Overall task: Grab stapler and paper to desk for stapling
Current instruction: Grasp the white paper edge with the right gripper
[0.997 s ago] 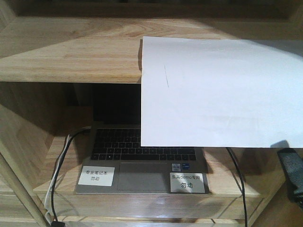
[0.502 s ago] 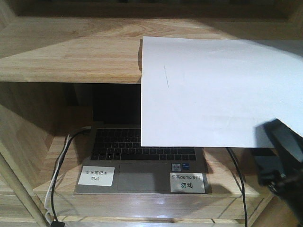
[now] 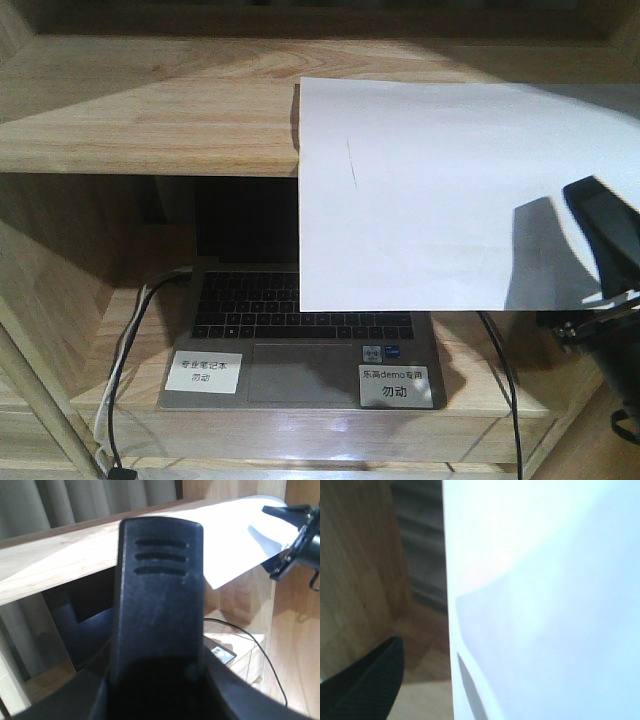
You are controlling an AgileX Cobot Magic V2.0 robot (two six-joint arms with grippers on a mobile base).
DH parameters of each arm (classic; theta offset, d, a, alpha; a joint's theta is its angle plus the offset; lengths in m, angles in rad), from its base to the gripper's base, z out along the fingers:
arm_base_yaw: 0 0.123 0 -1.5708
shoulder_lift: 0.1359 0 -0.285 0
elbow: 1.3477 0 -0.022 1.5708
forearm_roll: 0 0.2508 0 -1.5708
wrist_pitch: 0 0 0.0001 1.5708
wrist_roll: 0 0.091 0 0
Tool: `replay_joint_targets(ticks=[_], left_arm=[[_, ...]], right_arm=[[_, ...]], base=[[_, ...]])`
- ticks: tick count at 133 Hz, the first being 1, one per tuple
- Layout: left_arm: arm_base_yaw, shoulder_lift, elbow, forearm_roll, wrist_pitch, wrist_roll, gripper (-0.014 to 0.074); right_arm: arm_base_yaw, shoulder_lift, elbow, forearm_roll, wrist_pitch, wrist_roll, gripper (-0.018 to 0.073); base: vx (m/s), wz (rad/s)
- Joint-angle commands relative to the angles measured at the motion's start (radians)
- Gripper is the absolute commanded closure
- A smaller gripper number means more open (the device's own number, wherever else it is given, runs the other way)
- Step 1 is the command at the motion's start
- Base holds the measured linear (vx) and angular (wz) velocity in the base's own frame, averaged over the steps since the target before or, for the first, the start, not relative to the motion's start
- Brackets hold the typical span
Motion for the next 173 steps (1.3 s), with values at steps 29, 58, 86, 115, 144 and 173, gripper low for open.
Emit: replay_joint_targets(ticks=[29, 58, 86, 115, 144, 173], left_arm=[[-0.003, 0.016, -0.024, -0.024, -0.107, 0.000, 0.0603], [-0.003, 0.016, -0.024, -0.024, -0.107, 0.000, 0.0603], [-0.003, 0.016, -0.024, -0.024, -0.107, 0.000, 0.0603], [-0.003, 0.016, -0.024, -0.024, -0.107, 0.000, 0.0603], [-0.003, 0.016, -0.024, -0.024, -0.107, 0.000, 0.0603], [-0.003, 0.016, -0.024, -0.024, -0.107, 0.000, 0.0603]], right_arm=[[0.000, -0.006, -0.072, 0.023, -0.198, -0.020, -0.0021], [0.000, -0.006, -0.072, 0.013, -0.198, -0.021, 0.0021], [0.000, -0.006, -0.072, -0.015, -0.198, -0.001, 0.0207], [0.000, -0.029, -0.072, -0.054, -0.198, 0.007, 0.0433], [0.000, -0.096, -0.072, -0.054, -0.198, -0.042, 0.0574], [0.000, -0.111, -0.072, -0.053, -0.198, -0.048, 0.0569]], base=[[0.00, 0.00], [0.00, 0.00], [0.00, 0.00], [0.00, 0.00], [0.00, 0.00], [0.00, 0.00]])
